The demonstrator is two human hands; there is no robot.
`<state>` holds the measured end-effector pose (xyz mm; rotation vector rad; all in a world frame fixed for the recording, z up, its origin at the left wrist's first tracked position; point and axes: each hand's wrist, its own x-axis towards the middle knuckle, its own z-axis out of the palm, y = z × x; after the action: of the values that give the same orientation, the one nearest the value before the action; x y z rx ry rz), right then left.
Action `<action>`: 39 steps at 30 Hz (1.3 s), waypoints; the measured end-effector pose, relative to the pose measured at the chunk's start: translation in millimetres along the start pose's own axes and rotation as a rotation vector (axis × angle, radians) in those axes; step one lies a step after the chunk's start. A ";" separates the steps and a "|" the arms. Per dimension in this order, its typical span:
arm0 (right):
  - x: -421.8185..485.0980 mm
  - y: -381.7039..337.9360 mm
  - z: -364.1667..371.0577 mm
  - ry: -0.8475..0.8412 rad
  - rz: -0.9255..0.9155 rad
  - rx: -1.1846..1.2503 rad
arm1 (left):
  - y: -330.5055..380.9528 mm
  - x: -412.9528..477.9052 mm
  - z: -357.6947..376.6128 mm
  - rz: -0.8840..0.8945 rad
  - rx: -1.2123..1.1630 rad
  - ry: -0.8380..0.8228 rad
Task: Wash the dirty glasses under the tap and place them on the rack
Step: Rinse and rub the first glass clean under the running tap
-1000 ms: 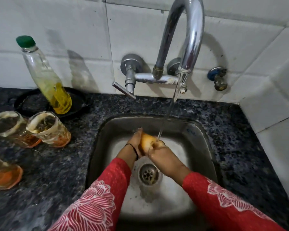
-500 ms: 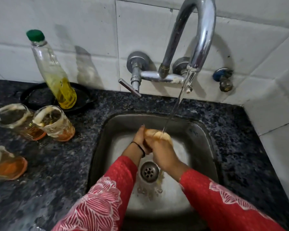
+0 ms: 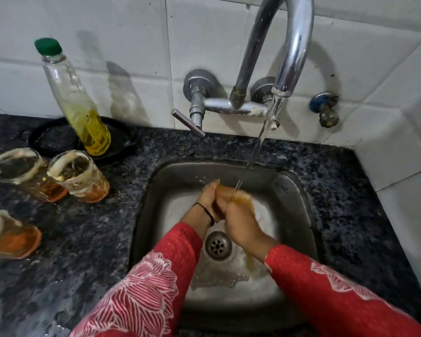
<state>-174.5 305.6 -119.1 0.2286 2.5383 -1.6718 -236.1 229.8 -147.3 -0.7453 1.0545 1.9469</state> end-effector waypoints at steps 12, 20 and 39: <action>4.2 -15.5 20.1 0.062 0.278 0.294 | -10.3 5.0 -7.3 0.137 -0.094 -0.019; -3.5 -10.5 -6.1 -0.127 0.062 -0.374 | -0.6 -8.1 -8.6 -0.007 -0.087 -0.044; 7.1 -24.0 23.6 0.044 0.237 0.048 | -14.0 -12.2 0.0 0.322 -0.291 0.052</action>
<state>-185.8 275.2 -107.9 0.5520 2.3909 -1.6544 -217.9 230.3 -143.5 -0.8256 0.9788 2.4046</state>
